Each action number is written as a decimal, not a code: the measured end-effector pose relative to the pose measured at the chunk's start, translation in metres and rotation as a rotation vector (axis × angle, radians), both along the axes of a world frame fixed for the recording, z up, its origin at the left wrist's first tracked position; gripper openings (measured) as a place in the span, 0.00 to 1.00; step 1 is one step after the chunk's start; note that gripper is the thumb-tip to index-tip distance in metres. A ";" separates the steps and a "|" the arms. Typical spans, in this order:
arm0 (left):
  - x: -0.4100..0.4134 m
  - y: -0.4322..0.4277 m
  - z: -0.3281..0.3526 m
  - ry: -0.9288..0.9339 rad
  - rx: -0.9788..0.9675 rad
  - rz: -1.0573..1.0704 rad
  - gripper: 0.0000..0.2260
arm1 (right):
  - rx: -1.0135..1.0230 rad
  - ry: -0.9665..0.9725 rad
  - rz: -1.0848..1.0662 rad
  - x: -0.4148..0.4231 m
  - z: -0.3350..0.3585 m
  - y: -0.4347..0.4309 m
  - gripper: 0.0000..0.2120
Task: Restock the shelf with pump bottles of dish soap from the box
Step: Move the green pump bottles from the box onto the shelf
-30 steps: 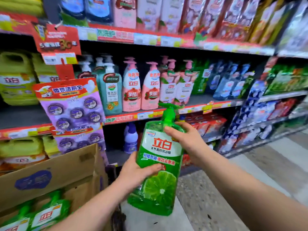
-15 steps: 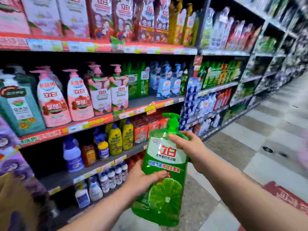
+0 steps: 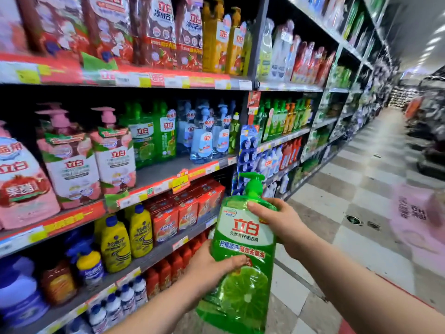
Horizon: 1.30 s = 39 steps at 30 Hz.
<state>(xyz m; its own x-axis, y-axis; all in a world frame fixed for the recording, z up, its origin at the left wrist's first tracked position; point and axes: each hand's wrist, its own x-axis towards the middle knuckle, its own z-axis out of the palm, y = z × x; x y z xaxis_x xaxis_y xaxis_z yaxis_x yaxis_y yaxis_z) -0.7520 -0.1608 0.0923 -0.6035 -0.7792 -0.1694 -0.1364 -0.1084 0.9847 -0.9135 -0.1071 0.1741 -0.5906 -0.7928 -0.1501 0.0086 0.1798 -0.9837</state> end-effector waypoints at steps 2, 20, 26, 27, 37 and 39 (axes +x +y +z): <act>-0.018 -0.032 0.001 0.014 -0.007 -0.027 0.18 | -0.013 -0.025 -0.008 -0.016 0.005 -0.026 0.24; -0.054 -0.248 0.017 -0.059 -0.111 0.274 0.25 | -0.092 0.006 0.225 -0.056 0.016 -0.280 0.26; -0.044 -0.310 0.034 -0.076 -0.110 0.523 0.30 | -0.127 0.064 0.470 -0.050 0.029 -0.381 0.26; -0.044 -0.317 0.038 -0.071 -0.105 0.558 0.32 | -0.138 0.089 0.501 -0.049 0.033 -0.394 0.26; -0.062 -0.383 0.043 -0.046 -0.158 0.904 0.28 | -0.283 0.337 0.960 -0.052 0.050 -0.498 0.25; -0.062 -0.391 0.038 -0.052 -0.153 0.938 0.29 | -0.271 0.360 1.018 -0.052 0.045 -0.510 0.27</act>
